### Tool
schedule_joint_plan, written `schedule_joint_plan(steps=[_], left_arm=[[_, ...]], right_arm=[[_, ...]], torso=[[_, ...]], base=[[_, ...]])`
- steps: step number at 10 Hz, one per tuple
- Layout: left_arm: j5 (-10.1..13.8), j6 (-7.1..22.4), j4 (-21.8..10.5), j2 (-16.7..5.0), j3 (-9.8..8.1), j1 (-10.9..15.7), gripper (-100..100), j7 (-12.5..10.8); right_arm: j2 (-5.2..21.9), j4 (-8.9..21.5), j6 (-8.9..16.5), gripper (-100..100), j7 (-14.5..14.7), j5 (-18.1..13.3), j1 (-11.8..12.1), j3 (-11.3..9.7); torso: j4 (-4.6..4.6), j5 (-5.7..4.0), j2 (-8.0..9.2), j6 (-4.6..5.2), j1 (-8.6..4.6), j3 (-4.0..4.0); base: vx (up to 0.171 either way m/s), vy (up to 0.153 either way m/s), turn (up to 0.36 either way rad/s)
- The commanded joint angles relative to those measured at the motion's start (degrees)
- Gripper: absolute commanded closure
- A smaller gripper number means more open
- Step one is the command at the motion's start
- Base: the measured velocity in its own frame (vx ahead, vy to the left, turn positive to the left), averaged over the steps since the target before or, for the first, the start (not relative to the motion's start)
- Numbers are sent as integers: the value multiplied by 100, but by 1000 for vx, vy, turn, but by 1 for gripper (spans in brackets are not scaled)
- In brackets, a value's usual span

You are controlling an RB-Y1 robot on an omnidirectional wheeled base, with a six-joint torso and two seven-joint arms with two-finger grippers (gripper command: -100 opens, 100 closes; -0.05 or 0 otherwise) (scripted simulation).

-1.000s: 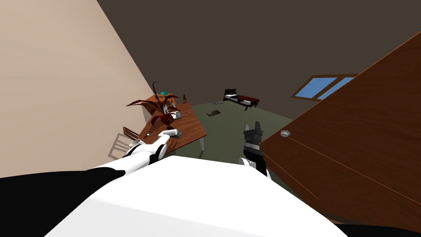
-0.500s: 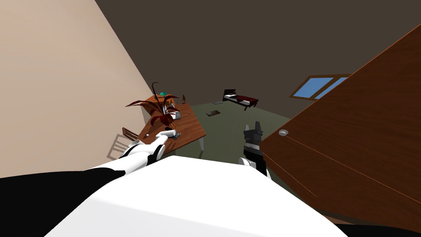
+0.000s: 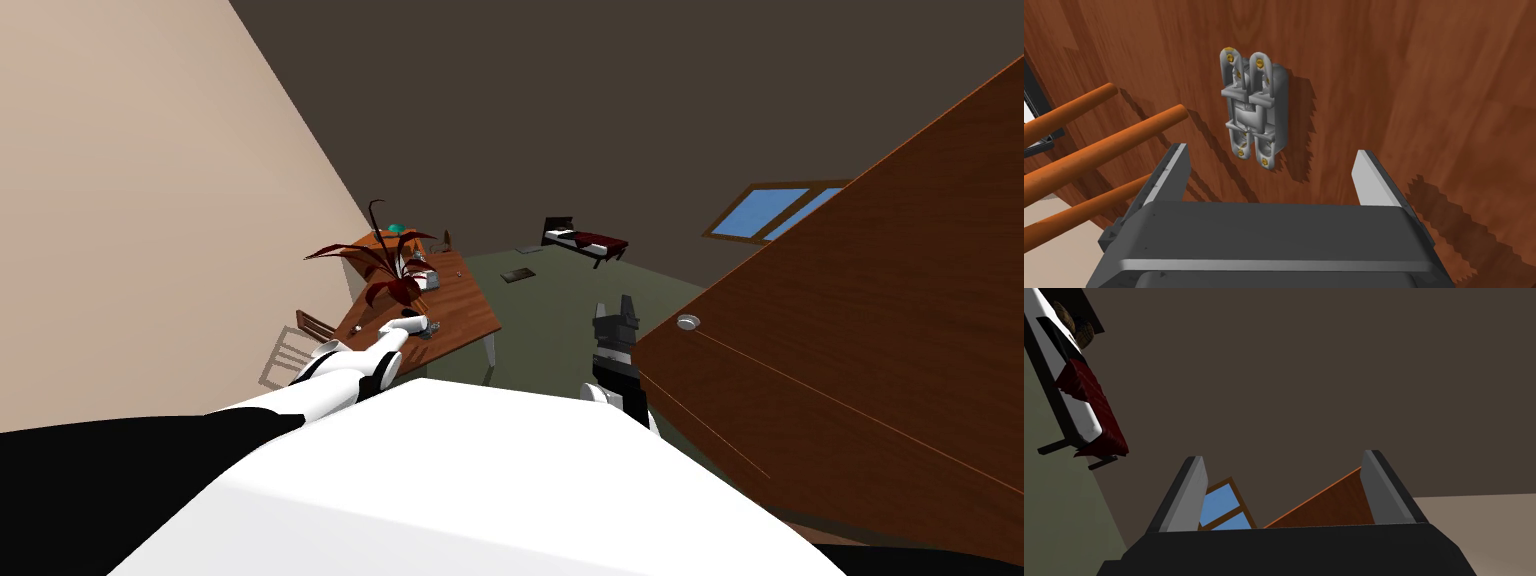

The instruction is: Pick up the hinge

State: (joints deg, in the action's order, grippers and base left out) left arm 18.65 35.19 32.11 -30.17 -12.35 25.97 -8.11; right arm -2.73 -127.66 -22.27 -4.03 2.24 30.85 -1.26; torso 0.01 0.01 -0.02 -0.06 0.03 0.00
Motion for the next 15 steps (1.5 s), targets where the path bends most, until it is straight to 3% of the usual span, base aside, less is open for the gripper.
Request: schedule_joint_plan(steps=[1, 15], left_arm=[[-18, 105, -45, -92, 11, -44, -100, -86], [-31, 227, -93, -191, 23, -90, -100, -175]], right_arm=[[0, 0, 0, 0, 0, 0, 0, 0], [0, 0, 0, 0, 0, 0, 0, 0]], torso=[[0, 0, 0, 0, 0, 0], [0, 1, -1, 1, 2, -1]], base=[[-15, -21, -73], [1, -1, -18]])
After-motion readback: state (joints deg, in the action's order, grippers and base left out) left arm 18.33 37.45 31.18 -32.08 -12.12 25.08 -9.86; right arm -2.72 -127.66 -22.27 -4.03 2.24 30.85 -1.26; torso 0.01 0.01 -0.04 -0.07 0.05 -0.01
